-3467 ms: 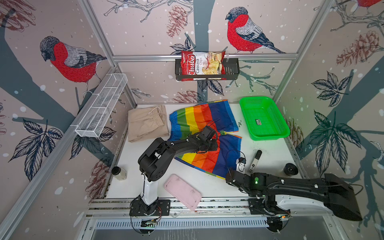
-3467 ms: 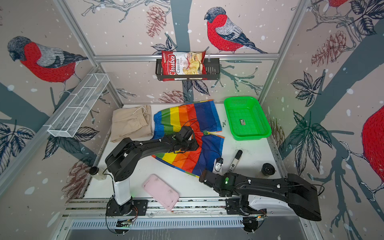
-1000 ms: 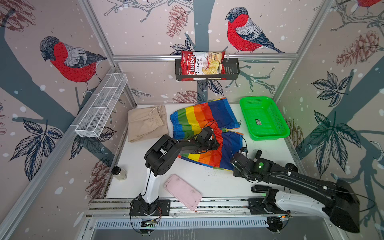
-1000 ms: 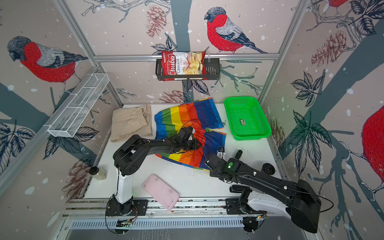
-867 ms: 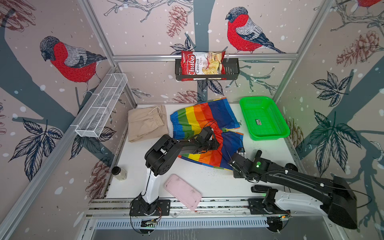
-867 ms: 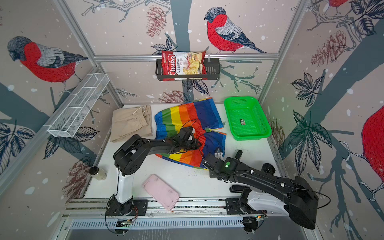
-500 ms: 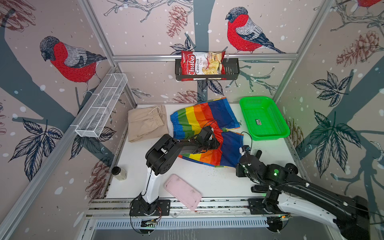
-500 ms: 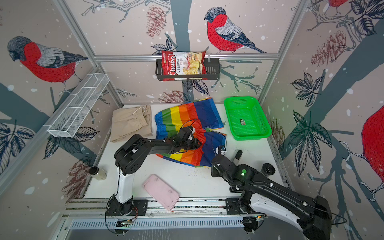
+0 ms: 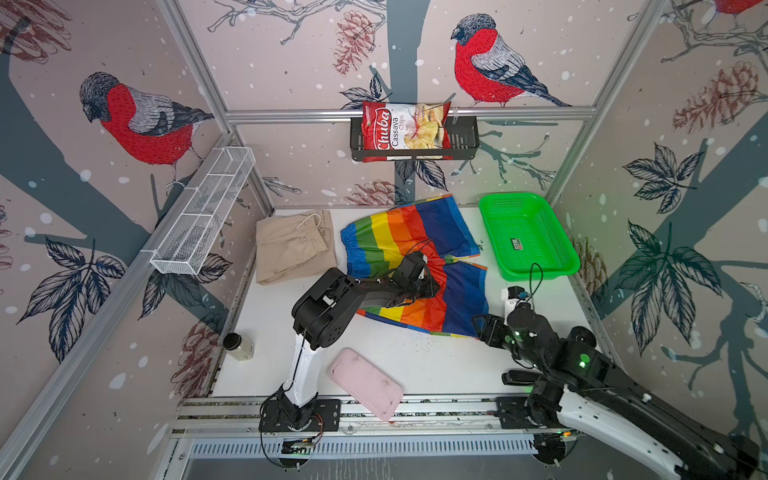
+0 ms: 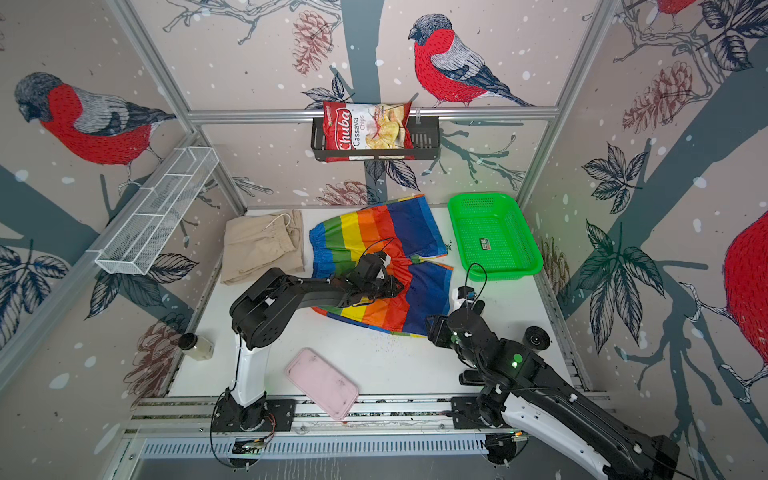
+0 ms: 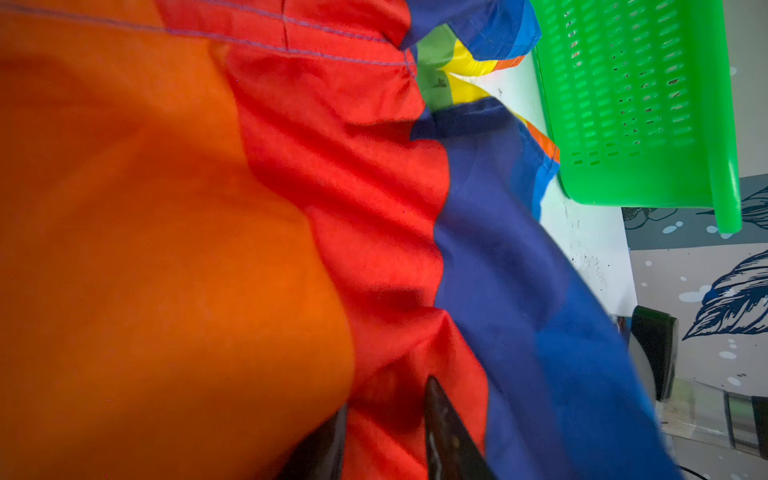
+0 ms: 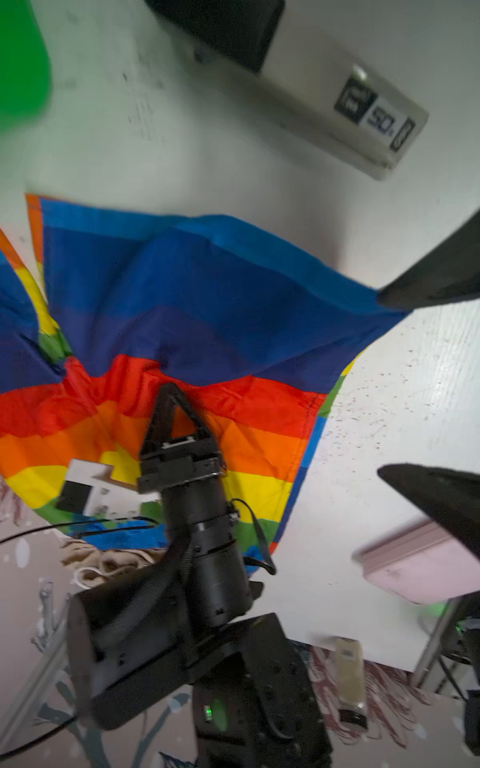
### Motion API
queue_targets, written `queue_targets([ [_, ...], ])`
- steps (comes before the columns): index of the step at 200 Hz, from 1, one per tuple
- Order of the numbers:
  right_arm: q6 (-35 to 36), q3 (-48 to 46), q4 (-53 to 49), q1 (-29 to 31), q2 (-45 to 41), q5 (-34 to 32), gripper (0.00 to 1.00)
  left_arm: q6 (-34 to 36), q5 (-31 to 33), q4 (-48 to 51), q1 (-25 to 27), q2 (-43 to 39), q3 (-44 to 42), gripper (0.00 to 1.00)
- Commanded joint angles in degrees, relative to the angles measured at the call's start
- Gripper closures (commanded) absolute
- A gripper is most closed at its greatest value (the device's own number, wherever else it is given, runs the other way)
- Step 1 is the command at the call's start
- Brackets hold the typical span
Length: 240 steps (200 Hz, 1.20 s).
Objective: Fold and stack the shorts
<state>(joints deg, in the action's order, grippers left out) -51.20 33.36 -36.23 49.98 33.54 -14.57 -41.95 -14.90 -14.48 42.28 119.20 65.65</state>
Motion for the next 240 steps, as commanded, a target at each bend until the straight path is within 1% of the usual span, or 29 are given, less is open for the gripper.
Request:
queue_targets([
  [1,-4.5,2.6,-10.2,-2.0,3.9,-3.2,0.32,0.4,3.7,17.5,-0.2,0.9,-0.9,0.67],
  [7,-5.0,2.9,-11.3,-2.2,5.2,-2.8,0.34,0.5,3.5,18.0,-0.3,0.1,-0.7,0.67],
  [8,-5.2,3.0,-11.6,-2.2,5.7,-2.7,0.37,0.5,3.4,18.0,-0.3,-0.1,-0.8,0.67],
  [14,-5.5,3.1,-12.3,-2.2,7.2,-1.8,0.42,0.7,3.3,18.5,-0.4,-1.1,-0.6,0.67],
  [17,-5.6,3.1,-12.4,-2.2,7.9,-1.3,0.46,0.8,3.3,18.8,-0.5,-1.7,-0.5,0.67],
  [18,-5.7,3.1,-12.5,-2.2,8.1,-1.1,0.49,0.8,3.3,18.9,-0.6,-1.9,-0.5,0.67],
  [19,-5.7,3.0,-12.5,-2.2,8.3,-0.9,0.49,0.8,3.3,18.9,-0.6,-2.2,-0.5,0.67],
  [22,-5.9,3.0,-12.5,-2.2,8.9,-0.3,0.54,0.9,3.2,19.3,-0.7,-2.9,-0.4,0.67],
  [23,-6.0,3.0,-12.5,-2.2,9.0,-0.1,0.58,0.9,3.2,19.4,-0.7,-3.0,-0.3,0.67],
  [27,-6.1,2.9,-12.2,-2.2,9.9,0.8,0.63,1.1,3.2,19.9,-0.8,-4.1,-0.1,0.67],
  [33,-6.2,2.6,-11.6,-2.2,10.9,2.4,0.75,1.4,3.3,20.6,-1.0,-5.8,0.2,0.66],
  [34,-6.2,2.4,-11.6,-2.2,11.1,2.6,0.75,1.5,3.3,20.7,-1.1,-6.1,0.2,0.66],
  [41,-6.4,1.9,-10.9,-2.2,12.2,4.5,0.85,1.7,3.6,21.7,-1.2,-8.1,0.6,0.65],
  [50,-6.8,0.9,-9.8,-1.9,13.4,6.7,0.93,2.0,3.8,23.1,-1.5,-10.8,1.2,0.62],
  [61,-7.4,-0.8,-8.5,-1.1,14.6,8.9,0.99,2.5,3.7,24.5,-1.7,-14.2,1.5,0.57],
  [80,-10.4,-3.2,-6.5,2.1,15.5,9.9,1.00,3.3,4.2,26.7,-1.7,-19.9,0.3,0.48],
  [93,-12.4,-4.8,-3.8,4.5,15.6,10.7,1.00,3.8,4.8,28.0,-1.7,-23.8,-2.3,0.45],
  [105,-14.5,-6.5,-0.4,6.8,16.2,11.3,1.00,4.0,6.1,29.1,-1.8,-27.2,-5.7,0.45],
  [120,-16.6,-8.8,4.6,9.5,17.6,12.2,0.96,3.6,7.5,31.2,-2.5,-30.8,-10.8,0.46],
  [129,-17.7,-10.2,7.3,10.9,18.6,12.6,0.94,3.4,7.9,32.0,-3.4,-32.7,-14.0,0.48],
  [141,-18.5,-11.3,9.8,12.0,19.7,12.9,0.92,3.2,8.6,33.0,-4.8,-34.7,-17.7,0.48],
  [154,-18.7,-12.2,12.2,12.5,20.6,12.7,0.89,2.9,10.5,34.1,-6.5,-36.5,-20.9,0.48],
  [177,-18.4,-12.6,14.8,12.6,22.1,11.6,0.83,2.8,11.7,34.6,-10.7,-38.9,-24.3,0.42],
  [210,-19.6,-13.9,16.3,12.2,21.7,9.6,0.81,3.7,12.9,34.7,-15.4,-41.6,-25.6,0.34],
  [240,-21.6,-15.8,15.5,11.2,19.6,8.5,0.81,4.7,14.1,35.6,-18.5,-42.6,-26.4,0.32],
])
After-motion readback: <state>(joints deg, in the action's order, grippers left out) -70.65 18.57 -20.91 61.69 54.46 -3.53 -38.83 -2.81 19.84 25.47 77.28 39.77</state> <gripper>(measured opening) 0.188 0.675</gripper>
